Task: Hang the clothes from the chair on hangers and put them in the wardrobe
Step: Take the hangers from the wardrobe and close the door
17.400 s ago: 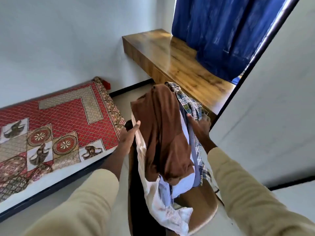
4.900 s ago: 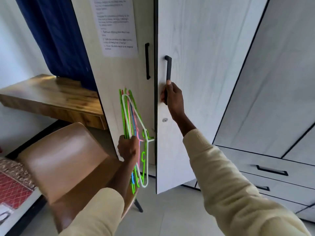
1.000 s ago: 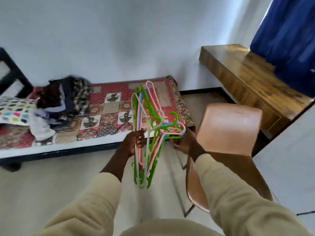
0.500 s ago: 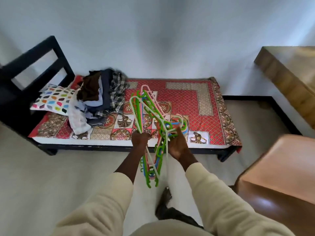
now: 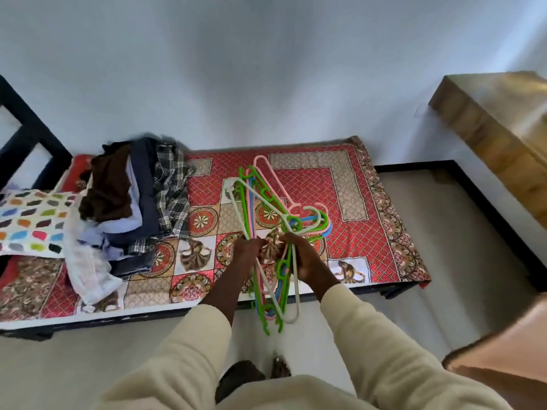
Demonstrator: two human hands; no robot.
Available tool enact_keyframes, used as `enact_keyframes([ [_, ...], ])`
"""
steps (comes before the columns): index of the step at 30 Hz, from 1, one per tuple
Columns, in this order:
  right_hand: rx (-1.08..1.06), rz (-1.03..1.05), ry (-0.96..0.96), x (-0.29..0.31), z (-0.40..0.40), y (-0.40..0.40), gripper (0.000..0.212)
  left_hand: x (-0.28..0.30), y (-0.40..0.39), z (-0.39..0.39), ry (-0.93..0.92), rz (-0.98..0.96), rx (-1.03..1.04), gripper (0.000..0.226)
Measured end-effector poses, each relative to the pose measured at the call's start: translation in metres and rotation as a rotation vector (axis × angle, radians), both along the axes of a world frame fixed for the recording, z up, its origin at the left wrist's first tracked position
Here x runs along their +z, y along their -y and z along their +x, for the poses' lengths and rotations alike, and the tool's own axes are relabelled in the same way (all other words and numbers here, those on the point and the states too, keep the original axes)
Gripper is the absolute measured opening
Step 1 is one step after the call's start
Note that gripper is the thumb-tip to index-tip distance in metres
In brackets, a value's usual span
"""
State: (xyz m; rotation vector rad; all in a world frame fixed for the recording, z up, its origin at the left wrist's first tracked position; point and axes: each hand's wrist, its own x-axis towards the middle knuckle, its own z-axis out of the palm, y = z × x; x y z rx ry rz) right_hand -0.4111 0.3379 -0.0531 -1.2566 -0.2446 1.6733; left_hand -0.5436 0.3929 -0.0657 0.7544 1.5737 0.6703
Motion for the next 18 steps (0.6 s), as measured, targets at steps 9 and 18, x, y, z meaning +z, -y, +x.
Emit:
enact_keyframes([
  [9, -0.136, -0.188, 0.349, -0.016, 0.063, -0.128, 0.007, -0.008, -0.143, 0.056, 0.033, -0.136, -0.412, 0.039],
  [18, -0.249, -0.228, 0.839, -0.035, 0.176, -0.23, 0.032, 0.004, -0.259, 0.154, -0.26, 0.113, -0.869, 0.045],
])
